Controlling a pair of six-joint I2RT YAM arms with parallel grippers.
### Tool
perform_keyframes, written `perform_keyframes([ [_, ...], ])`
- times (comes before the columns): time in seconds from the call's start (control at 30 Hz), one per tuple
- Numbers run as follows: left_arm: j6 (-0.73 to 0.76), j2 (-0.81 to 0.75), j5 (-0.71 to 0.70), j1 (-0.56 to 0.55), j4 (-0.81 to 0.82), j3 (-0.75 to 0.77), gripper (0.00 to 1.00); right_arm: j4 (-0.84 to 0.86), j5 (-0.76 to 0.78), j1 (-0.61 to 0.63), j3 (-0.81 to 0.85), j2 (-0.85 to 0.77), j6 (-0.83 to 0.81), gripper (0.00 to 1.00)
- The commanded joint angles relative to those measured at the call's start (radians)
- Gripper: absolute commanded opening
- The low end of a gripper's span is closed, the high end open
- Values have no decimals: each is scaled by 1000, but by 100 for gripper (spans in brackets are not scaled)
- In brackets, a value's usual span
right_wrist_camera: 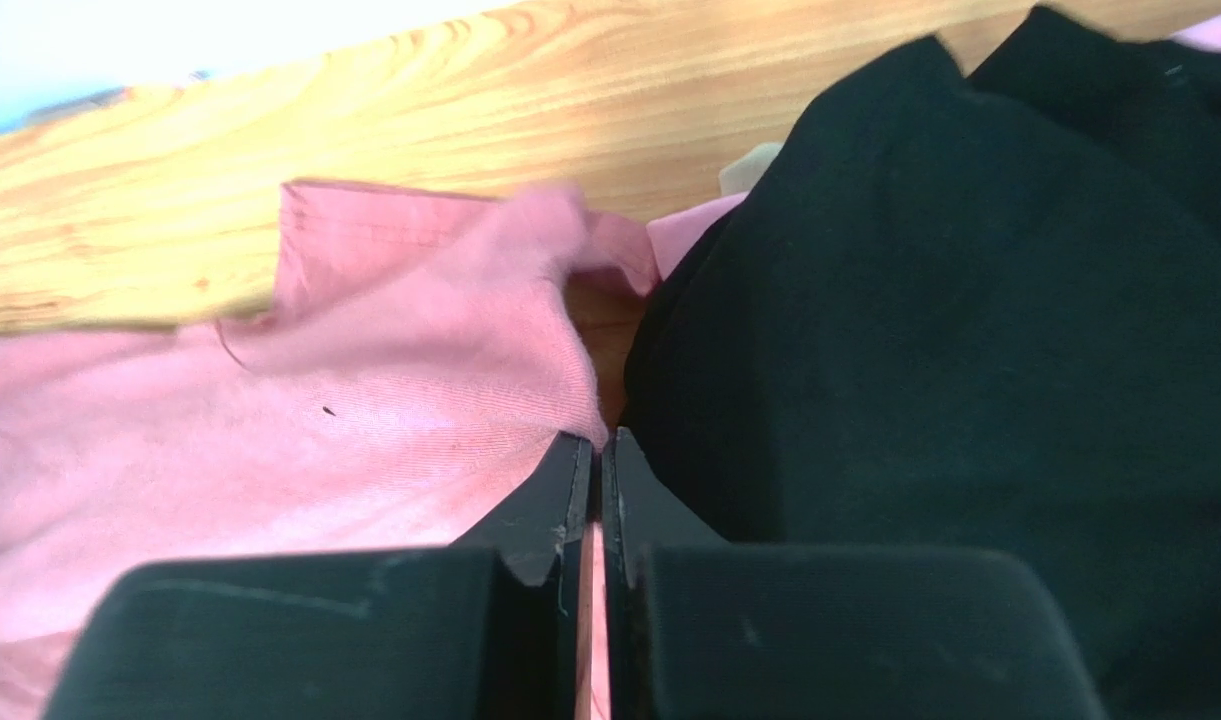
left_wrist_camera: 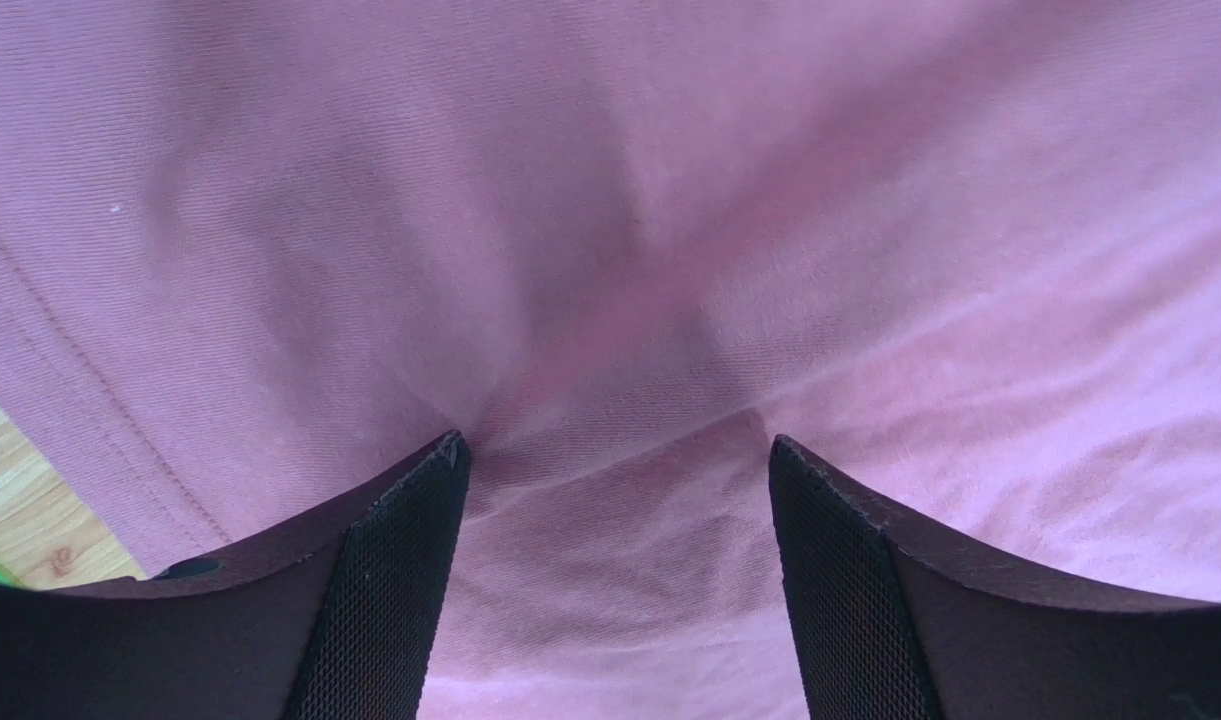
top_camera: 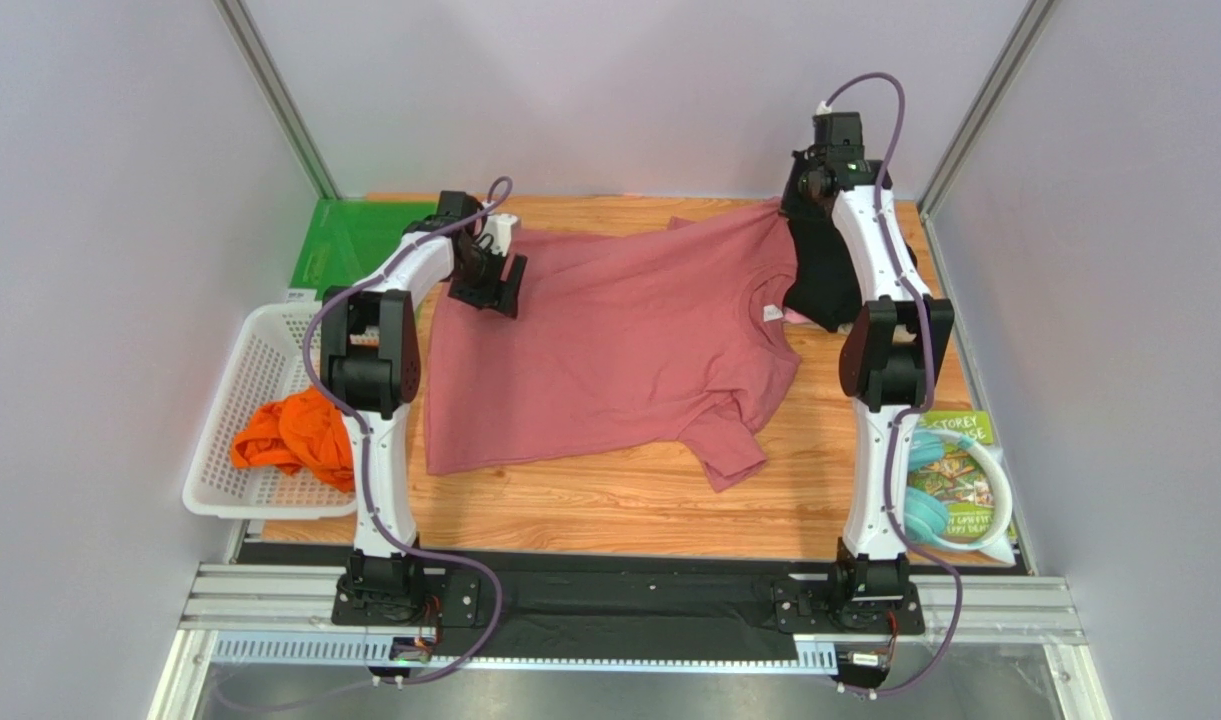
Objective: Fold and stack the t-shirts
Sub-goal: Flatten out the tshirt
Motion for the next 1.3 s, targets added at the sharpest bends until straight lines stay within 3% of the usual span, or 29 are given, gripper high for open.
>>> perform_keyframes([
  [0.0, 12, -59, -5, -2, -13, -4, 79, 7, -42, 6, 15, 49, 14, 10],
  [0.03, 14, -62, -3, -2, -11, -6, 79, 7, -45, 4, 4, 51, 18, 21],
  [0.07, 12, -61, -5, -2, -11, -6, 79, 4, -49, 4, -14, 51, 21, 49],
  [0.1, 14, -61, -6, -2, -11, -4, 79, 2, -57, 4, -20, 51, 21, 62],
  [0.17, 14, -61, -5, -2, -11, -4, 78, -14, -33, 6, -33, 43, 31, 83],
  [0.27, 11, -68, -5, -2, -11, -9, 78, -39, 70, 15, -45, 2, 26, 100],
  [0.47, 41, -140, -38, -2, -8, -35, 78, -67, 243, 78, -213, -252, 26, 100],
  [0.73, 41, -308, -20, -2, -57, -81, 85, 4, 271, 265, -790, -726, 101, 100],
  [0.8, 44, -340, 0, -2, -108, -75, 88, -7, 280, 326, -858, -809, 130, 100],
  [1.0, 57, -524, 103, -3, -180, -200, 91, -47, 293, 500, -1060, -944, 235, 100],
  [1.27, 147, -670, 74, -5, -168, -447, 90, -94, 267, 631, -1304, -1108, 414, 96],
])
